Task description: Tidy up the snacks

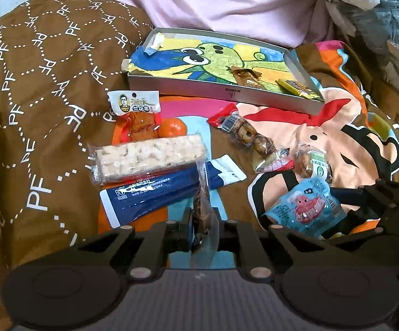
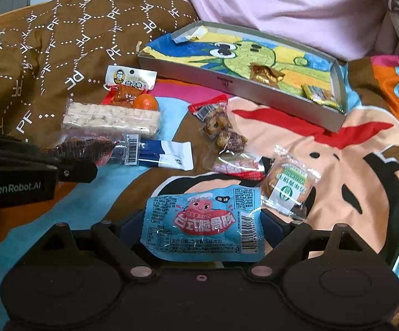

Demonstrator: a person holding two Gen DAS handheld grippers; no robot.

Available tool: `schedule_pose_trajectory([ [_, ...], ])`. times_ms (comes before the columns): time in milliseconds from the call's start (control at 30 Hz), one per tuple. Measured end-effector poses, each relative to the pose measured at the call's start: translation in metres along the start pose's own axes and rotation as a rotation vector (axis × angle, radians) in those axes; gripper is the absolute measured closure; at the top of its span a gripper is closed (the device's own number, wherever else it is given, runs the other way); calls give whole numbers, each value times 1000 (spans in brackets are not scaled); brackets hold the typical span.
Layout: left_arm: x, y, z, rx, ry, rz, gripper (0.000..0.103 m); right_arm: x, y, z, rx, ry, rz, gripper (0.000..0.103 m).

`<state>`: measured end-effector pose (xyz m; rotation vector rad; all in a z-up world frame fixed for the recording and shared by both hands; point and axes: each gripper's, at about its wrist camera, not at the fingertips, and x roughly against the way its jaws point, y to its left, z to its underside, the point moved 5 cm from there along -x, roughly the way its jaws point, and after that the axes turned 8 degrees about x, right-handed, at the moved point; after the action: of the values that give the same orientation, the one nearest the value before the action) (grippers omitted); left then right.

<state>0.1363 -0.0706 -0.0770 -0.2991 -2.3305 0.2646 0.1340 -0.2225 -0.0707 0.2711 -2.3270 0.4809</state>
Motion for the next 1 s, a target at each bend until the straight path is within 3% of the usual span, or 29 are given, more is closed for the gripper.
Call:
schedule_pose_trajectory([
  [633,15,-6,-15,34,-96,26,91,13,0,-10,27,-78,53,15],
  [1000,23,-23,-39,34,-169,36,91,28,-11,-24,62,-133,114,15],
])
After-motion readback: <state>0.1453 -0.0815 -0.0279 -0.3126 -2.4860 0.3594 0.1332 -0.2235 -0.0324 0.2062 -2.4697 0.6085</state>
